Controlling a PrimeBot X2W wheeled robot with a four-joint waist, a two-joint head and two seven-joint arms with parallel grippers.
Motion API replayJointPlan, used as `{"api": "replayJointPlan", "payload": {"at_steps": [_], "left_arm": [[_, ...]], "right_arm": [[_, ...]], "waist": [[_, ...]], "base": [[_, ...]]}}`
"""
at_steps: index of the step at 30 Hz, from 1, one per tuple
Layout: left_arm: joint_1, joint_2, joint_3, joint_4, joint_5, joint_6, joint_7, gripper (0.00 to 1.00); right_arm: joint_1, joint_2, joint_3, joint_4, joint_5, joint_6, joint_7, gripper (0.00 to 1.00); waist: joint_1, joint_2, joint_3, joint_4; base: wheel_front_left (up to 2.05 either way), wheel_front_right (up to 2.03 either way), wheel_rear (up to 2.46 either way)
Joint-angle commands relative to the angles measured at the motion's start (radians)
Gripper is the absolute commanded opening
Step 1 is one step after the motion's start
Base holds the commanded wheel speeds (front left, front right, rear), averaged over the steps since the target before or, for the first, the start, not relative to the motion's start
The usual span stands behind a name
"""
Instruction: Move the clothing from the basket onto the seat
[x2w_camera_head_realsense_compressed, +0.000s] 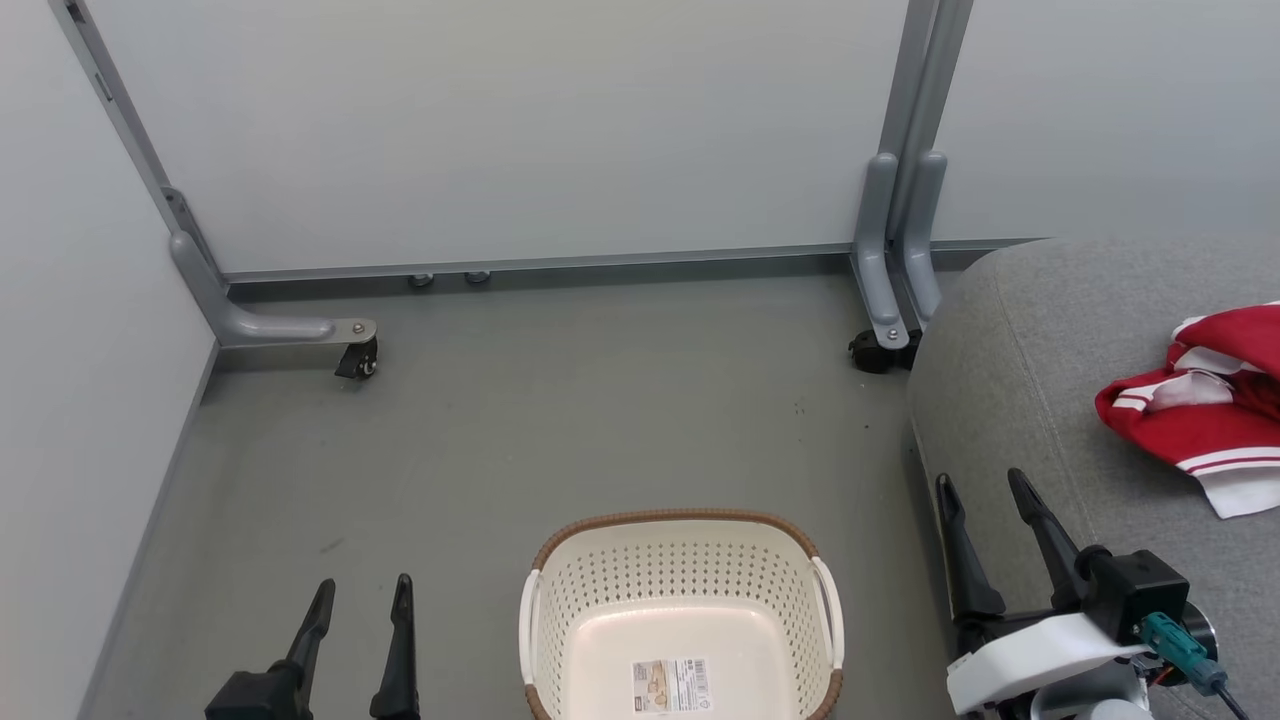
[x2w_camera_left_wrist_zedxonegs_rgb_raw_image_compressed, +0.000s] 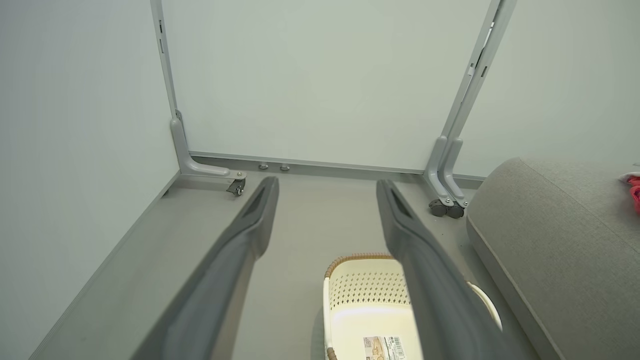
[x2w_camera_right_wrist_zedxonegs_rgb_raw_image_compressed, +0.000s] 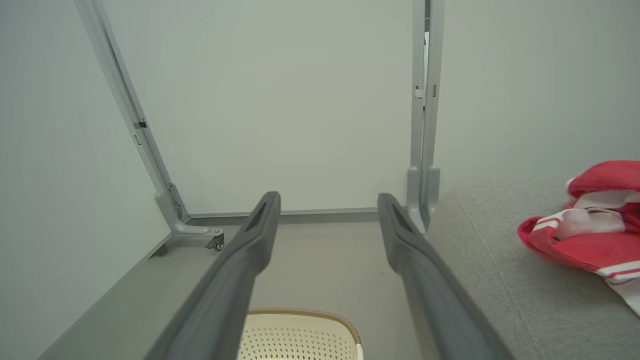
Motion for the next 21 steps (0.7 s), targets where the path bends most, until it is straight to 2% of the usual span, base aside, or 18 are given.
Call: {"api": "replayJointPlan", "payload": {"at_steps": [1, 21], "left_arm": [[0.015, 0.000, 0.001, -0.007, 0.002, -0.002, 0.001, 1.00], [0.001, 0.000, -0.011, -0.020, -0.001, -0.002, 0.001, 1.00]], "right_arm": [[0.010, -0.001, 0.002, 0.003, -0.001, -0.001, 0.000, 1.00], [-0.005, 0.001, -0.003, 0.006, -0.019, -0.001, 0.000, 1.00]], "waist": [[0.0001, 0.0000, 0.001, -0.002], [0.0001, 0.0000, 0.019, -0.058]], "base": [[0.00, 0.00, 0.00], [0.00, 0.00, 0.00]]}}
